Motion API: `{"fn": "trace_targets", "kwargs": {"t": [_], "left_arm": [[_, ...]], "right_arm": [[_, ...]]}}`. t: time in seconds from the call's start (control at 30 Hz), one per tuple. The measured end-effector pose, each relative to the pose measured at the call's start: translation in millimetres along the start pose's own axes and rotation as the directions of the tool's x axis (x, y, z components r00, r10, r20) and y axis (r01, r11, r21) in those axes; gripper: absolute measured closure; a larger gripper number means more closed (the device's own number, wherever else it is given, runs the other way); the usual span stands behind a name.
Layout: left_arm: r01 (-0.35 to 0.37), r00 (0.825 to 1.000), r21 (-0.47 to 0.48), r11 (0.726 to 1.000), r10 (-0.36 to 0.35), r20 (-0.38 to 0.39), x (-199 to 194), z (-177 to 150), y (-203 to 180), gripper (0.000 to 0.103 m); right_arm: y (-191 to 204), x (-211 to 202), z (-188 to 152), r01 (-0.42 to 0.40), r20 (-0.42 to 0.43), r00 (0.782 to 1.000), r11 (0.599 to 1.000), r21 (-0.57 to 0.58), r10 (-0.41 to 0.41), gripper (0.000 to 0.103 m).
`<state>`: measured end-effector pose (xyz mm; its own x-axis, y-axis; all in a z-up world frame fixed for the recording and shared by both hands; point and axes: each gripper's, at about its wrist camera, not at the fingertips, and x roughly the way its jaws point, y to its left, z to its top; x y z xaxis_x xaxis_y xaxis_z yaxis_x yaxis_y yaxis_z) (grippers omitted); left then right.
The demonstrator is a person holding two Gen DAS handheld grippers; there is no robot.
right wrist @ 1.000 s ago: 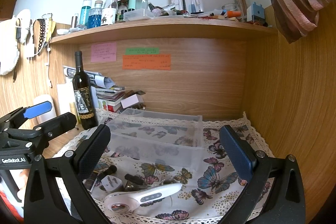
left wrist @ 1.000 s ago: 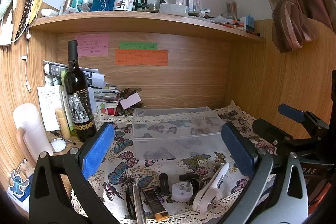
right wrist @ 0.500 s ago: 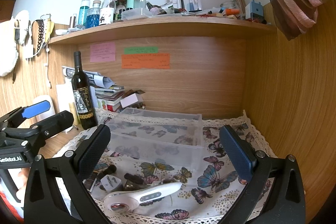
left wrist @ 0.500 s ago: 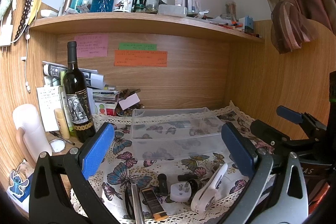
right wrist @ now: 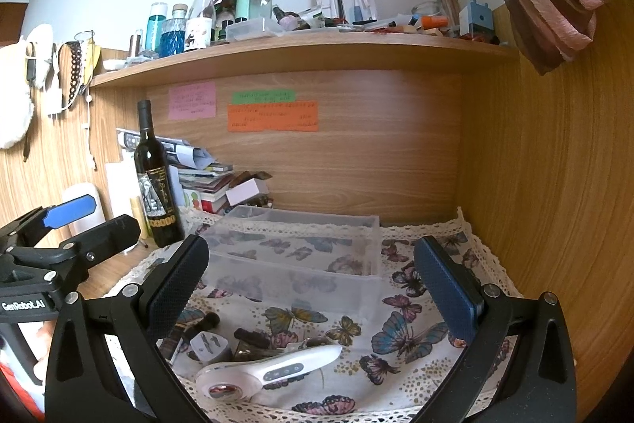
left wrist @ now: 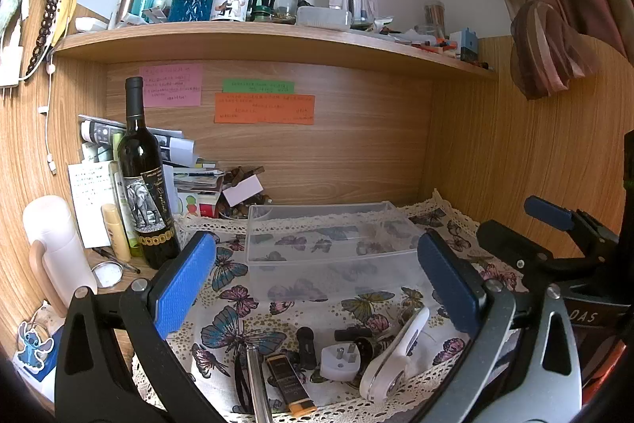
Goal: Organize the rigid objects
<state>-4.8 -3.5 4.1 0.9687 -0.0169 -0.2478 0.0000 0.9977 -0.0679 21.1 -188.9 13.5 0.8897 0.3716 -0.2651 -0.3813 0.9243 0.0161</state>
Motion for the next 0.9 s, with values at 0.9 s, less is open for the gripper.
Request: {"fn": "trace_targets", "kwargs": {"t": [0.9], "left_arm": [[-0.129, 0.948, -0.068, 0.989, 0.103, -0.301, 41, -61, 78, 0.012]], "right_arm": [[45, 78, -77, -0.132, -0.331, 0.935, 0.991, 0.010, 0.128, 0.000]]}}
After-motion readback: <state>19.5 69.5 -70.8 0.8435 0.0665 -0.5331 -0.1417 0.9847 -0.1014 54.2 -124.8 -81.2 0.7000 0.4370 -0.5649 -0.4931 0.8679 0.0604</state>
